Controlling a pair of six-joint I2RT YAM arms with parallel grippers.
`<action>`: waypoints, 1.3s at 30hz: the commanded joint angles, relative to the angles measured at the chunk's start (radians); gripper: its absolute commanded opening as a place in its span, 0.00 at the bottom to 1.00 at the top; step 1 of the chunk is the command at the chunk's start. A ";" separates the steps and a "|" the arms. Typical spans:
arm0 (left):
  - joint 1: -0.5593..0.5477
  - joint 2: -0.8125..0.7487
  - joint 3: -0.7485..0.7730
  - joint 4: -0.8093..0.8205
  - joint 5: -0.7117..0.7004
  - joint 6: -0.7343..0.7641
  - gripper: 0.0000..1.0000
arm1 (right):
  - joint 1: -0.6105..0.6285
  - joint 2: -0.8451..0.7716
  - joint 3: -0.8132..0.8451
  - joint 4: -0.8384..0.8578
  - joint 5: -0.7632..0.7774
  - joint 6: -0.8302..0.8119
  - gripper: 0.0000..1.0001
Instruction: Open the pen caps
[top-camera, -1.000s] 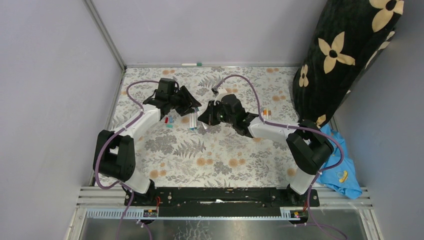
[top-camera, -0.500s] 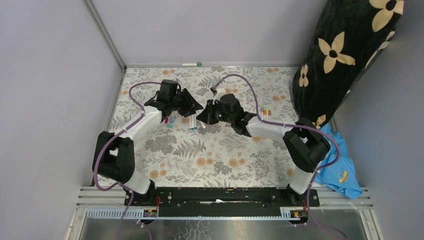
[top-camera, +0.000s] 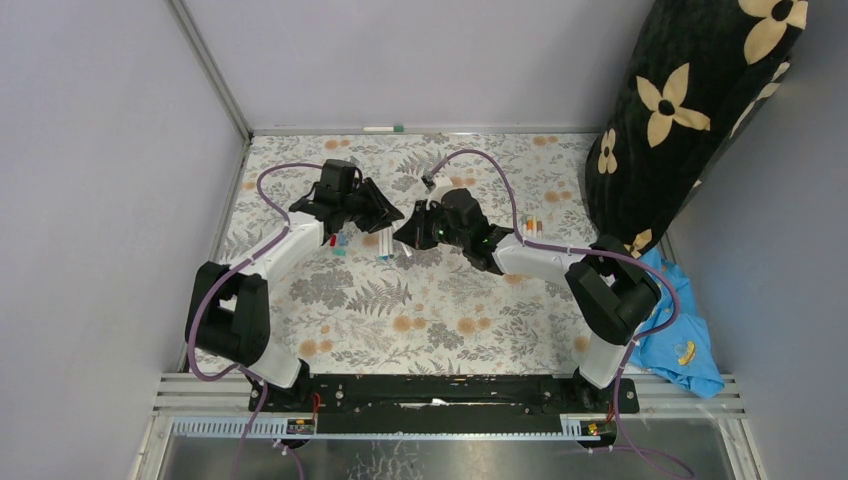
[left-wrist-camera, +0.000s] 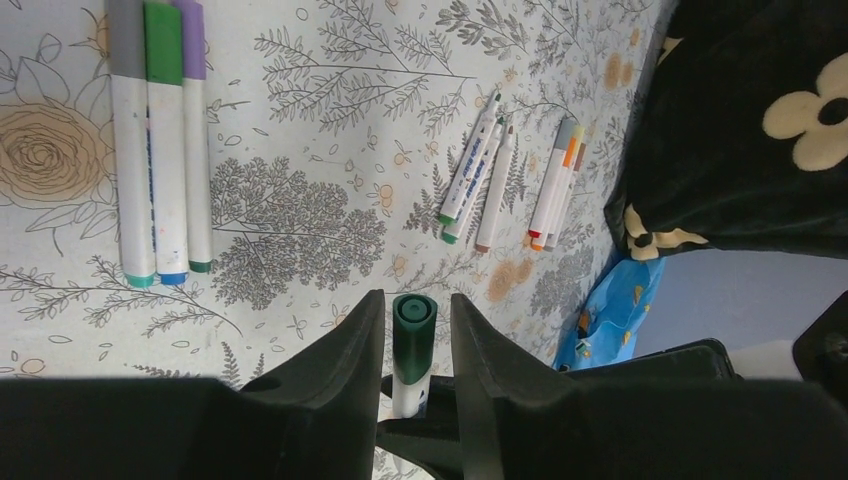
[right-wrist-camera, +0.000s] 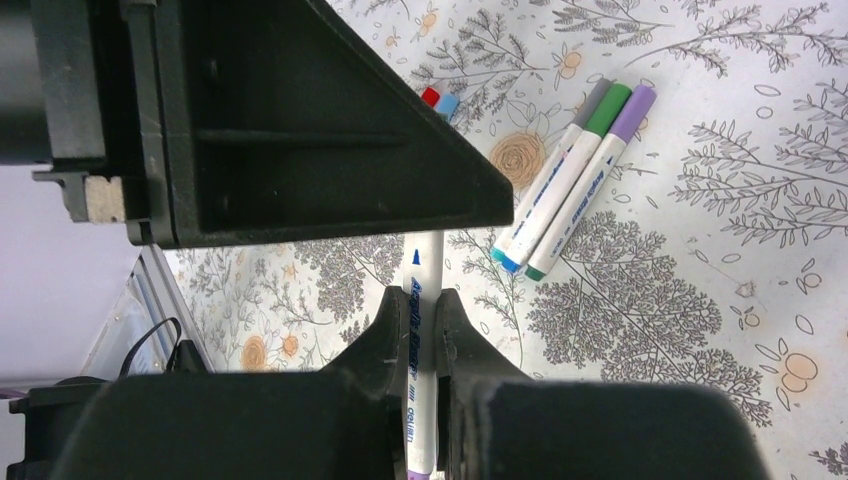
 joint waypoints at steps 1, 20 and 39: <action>0.001 0.008 0.022 0.017 -0.041 0.030 0.37 | -0.006 -0.027 -0.013 0.062 -0.022 0.004 0.00; 0.000 0.019 0.031 0.034 -0.064 0.055 0.00 | -0.006 -0.020 -0.030 0.074 -0.035 0.020 0.00; 0.132 0.250 0.272 0.049 -0.227 0.032 0.00 | 0.051 -0.092 -0.317 0.166 0.028 0.099 0.00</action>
